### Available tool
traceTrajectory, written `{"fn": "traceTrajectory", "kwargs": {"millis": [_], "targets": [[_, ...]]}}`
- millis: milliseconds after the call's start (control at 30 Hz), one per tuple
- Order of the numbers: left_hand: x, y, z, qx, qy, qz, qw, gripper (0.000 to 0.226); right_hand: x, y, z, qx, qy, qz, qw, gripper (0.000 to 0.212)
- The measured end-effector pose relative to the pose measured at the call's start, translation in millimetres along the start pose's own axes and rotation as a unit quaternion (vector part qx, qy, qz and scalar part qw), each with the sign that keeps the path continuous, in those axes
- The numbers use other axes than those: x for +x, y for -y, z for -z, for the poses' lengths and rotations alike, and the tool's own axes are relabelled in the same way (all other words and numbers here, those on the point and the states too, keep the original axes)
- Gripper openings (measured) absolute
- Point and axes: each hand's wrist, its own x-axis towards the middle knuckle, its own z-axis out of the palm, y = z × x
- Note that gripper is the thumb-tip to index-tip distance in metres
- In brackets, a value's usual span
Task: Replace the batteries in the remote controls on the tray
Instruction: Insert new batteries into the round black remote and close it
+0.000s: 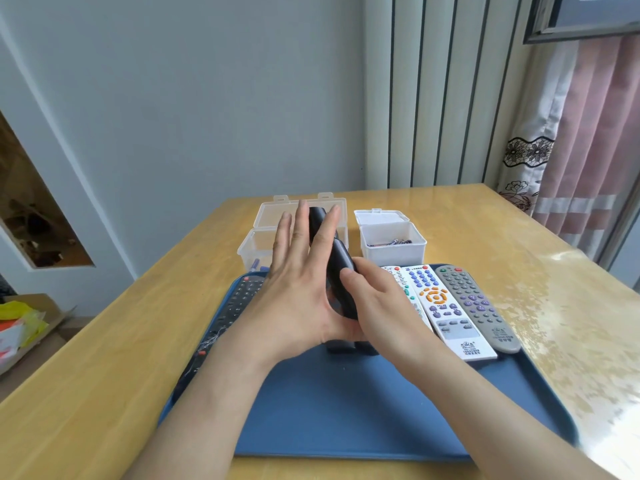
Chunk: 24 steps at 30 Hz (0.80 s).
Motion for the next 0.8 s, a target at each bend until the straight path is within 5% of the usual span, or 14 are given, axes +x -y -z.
{"fn": "traceTrajectory", "kwargs": {"millis": [367,533,667,733,800], "targets": [[-2,-3,-4,0.074,-0.029,-0.03,0.996,0.107,1,-2,0,-0.076,0.009,0.006,0.997,0.029],[2,0,6,-0.184,0.003,0.048,0.982,0.099,4,6,4,-0.12,-0.004,0.088,0.989,0.024],[7,5,8,-0.48,-0.006,0.133,0.867,0.071,1,1,-2,-0.189,0.002,0.127,0.974,0.023],[10,10,7,-0.506,-0.026,0.196,0.839,0.054,-2,-5,-10,-0.237,0.038,0.144,0.96,0.012],[12,18,5,-0.462,-0.041,0.235,0.854,0.047,-5,-6,-15,-0.287,0.064,0.153,0.943,0.02]]}}
